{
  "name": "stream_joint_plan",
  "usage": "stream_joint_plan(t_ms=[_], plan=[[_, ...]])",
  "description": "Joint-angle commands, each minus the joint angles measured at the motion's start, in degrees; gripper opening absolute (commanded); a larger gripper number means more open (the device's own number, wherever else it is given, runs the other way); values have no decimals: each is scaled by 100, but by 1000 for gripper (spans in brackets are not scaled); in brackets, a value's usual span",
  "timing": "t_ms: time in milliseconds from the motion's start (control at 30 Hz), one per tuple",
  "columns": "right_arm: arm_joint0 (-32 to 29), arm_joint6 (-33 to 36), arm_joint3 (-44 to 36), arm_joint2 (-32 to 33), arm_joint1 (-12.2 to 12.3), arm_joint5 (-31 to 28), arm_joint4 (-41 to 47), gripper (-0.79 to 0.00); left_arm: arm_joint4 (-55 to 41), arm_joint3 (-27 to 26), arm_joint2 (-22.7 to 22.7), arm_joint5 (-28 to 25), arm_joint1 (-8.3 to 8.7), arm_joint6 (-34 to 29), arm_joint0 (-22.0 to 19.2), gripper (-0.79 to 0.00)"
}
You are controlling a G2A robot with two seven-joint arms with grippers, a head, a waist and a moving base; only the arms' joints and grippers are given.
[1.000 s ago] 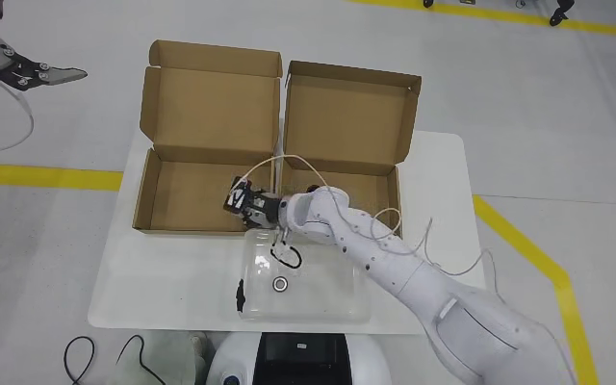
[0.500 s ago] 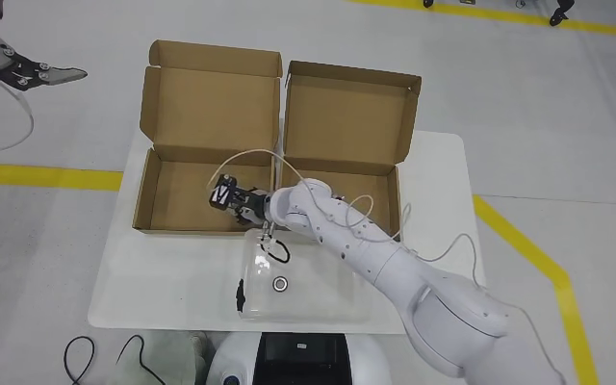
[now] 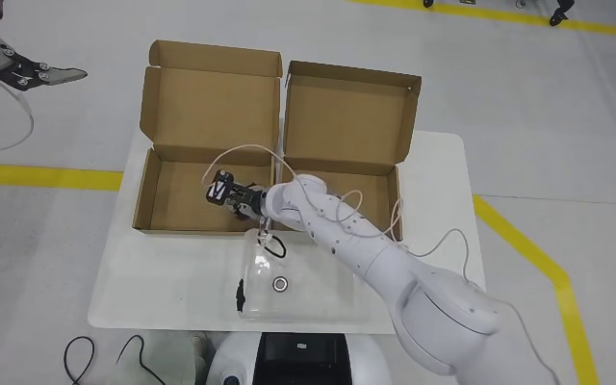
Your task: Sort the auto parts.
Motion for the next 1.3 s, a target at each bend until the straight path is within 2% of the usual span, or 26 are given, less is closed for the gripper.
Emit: stream_joint_plan(t_ms=[0,300,533,700,900,1100,1267], plan=[[20,-12,38,23,-18,-2,-24,-511,0,0,0,0,0,0,0,0],[27,-275,-58,166,-22,-67,-194,-523,0,0,0,0,0,0,0,0],[-234,-522,-818,362,203,-144,-519,-505,0,0,0,0,0,0,0,0],[-682,-330,-1764,622,524,-178,-845,-511,0,0,0,0,0,0,0,0],[-1472,90,-3283,1187,1023,-428,-1253,-505,0,0,0,0,0,0,0,0],[-2533,473,-4856,2002,1564,-1086,-1732,-502,0,0,0,0,0,0,0,0],[-3408,621,-5740,2619,1907,-1634,-2034,-499,0,0,0,0,0,0,0,0]])
